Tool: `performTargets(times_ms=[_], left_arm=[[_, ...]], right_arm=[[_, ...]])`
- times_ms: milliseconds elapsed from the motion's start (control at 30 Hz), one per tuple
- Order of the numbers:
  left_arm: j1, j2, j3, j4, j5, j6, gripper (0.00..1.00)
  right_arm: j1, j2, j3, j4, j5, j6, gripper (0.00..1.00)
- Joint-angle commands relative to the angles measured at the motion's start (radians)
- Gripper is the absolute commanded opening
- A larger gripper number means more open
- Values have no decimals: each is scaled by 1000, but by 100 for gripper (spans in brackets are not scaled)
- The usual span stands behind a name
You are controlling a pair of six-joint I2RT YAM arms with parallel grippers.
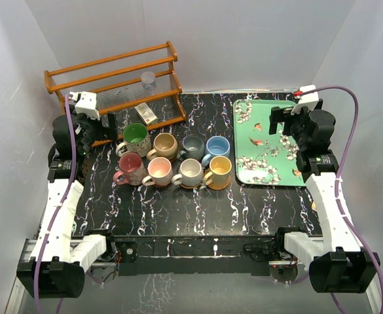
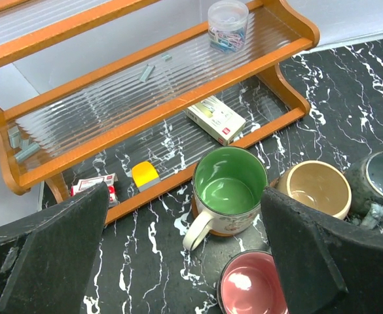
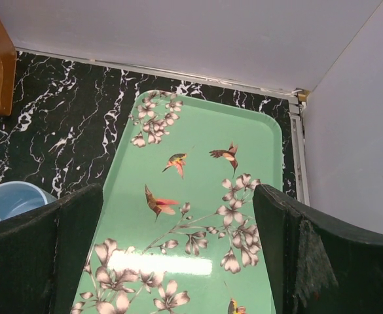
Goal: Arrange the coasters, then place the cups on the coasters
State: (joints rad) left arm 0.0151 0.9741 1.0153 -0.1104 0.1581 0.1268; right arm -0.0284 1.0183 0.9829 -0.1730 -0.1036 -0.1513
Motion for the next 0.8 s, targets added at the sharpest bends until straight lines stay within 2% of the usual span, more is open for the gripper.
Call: performTargets(times_ms=[0,767], left_arm=[[6,-18,63,-43,30,14,99],[5,11,73,-54,25,21,99]], right_arm=[[-11,-65,45,-20,12,-32,98],[-16,-33,72,-51,-31,-19,98]])
